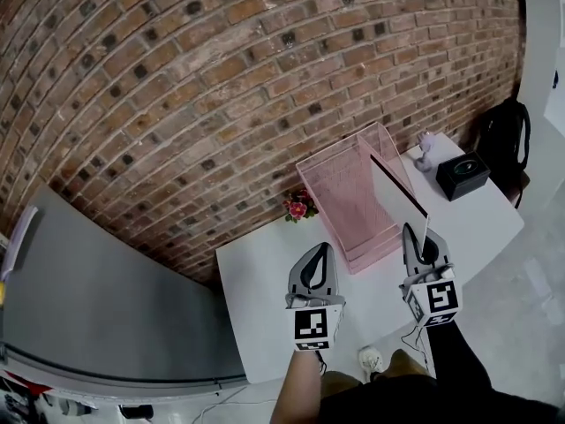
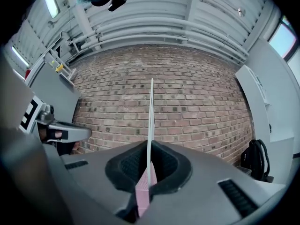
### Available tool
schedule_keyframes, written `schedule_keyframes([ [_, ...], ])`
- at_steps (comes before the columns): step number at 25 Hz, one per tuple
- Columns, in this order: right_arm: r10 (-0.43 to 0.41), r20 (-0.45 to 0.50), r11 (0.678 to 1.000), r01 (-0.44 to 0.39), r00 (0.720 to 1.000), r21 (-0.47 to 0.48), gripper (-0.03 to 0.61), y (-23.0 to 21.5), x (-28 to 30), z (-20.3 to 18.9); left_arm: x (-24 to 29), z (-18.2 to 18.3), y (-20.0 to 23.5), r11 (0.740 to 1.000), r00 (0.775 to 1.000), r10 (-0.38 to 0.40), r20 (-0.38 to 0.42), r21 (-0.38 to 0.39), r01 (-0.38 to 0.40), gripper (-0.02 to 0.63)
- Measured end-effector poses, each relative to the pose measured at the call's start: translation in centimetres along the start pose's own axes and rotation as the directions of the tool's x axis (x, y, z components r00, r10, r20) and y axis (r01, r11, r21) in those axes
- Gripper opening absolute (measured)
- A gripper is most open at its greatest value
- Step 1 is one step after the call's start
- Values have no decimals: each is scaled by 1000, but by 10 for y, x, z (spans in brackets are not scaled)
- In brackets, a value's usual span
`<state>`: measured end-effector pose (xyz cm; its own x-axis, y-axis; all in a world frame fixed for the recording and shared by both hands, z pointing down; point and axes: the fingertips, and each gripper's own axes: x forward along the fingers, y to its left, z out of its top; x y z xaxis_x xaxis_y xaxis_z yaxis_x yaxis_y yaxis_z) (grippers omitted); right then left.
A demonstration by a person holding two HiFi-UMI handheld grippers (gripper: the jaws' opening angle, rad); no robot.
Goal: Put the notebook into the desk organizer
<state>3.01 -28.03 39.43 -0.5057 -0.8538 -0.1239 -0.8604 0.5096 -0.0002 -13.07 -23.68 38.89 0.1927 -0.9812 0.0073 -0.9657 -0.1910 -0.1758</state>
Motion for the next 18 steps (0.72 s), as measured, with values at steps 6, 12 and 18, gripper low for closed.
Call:
schedule_keyframes([
  [6, -11, -2, 988, 12, 1000, 151, 28, -25, 0, -7, 20, -3, -13, 1000, 1000, -15, 5, 1, 15, 14],
  [12, -22, -31, 948, 30, 999, 316, 28, -43, -13, -26, 35, -10, -32, 998, 998, -56, 6, -11, 56, 14],
  [18, -26, -56, 901, 47, 998, 431, 28, -53, -32, -45, 46, -14, -45, 995, 995, -97, 4, -20, 97, 14],
])
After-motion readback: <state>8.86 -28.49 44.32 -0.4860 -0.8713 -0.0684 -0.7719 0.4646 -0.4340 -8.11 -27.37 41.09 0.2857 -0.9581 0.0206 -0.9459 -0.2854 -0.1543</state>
